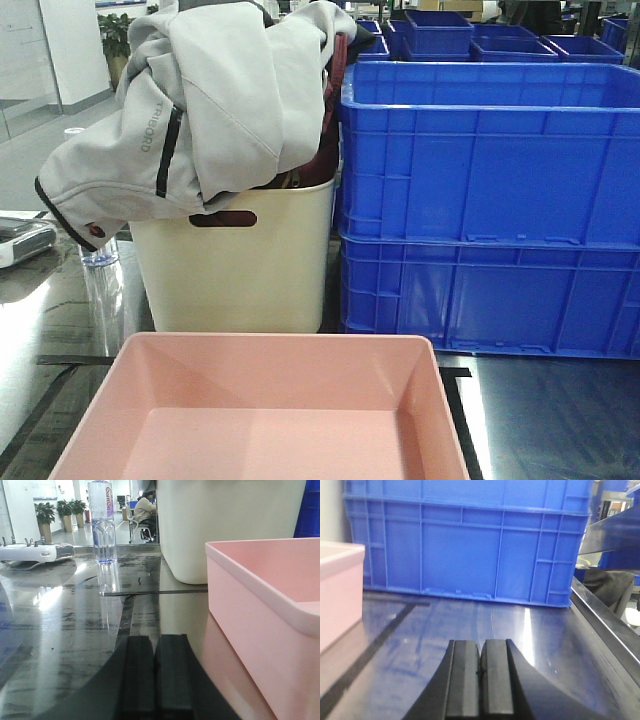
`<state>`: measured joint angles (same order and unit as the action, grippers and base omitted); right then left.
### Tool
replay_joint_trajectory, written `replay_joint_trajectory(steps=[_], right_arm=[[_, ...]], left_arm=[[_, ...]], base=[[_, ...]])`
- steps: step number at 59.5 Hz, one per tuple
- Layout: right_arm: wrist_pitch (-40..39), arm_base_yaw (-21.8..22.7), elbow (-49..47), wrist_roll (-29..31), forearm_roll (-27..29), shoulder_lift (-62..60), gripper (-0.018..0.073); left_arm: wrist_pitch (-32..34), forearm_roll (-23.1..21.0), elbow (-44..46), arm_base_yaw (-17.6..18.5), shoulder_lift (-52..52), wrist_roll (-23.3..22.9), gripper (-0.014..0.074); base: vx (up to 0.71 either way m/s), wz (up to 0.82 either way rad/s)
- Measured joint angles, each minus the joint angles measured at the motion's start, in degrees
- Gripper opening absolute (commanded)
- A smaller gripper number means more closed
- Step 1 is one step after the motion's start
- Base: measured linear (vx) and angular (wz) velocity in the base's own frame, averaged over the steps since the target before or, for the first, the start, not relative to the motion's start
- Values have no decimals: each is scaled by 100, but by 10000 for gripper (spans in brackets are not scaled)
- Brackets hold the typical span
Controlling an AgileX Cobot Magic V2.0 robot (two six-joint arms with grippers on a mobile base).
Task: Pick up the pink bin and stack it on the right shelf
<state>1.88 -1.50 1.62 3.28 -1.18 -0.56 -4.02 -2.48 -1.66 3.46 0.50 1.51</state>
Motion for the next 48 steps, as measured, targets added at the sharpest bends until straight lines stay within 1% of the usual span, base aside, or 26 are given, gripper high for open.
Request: replay_joint_trajectory(steps=[8, 18, 38, 48], right_arm=[[-116, 41, 0, -149, -45, 0, -8], [-143, 351, 2, -194, -87, 0, -8], [-143, 407, 2, -11, -105, 0, -8], [-143, 531, 2, -11, -110, 0, -8]], left_arm=[[0, 0, 0, 0, 0, 0, -6], [0, 0, 0, 0, 0, 0, -6], [0, 0, 0, 0, 0, 0, -6], [0, 0, 0, 0, 0, 0, -6]], base=[[0, 0], [0, 0], [0, 0], [0, 0]])
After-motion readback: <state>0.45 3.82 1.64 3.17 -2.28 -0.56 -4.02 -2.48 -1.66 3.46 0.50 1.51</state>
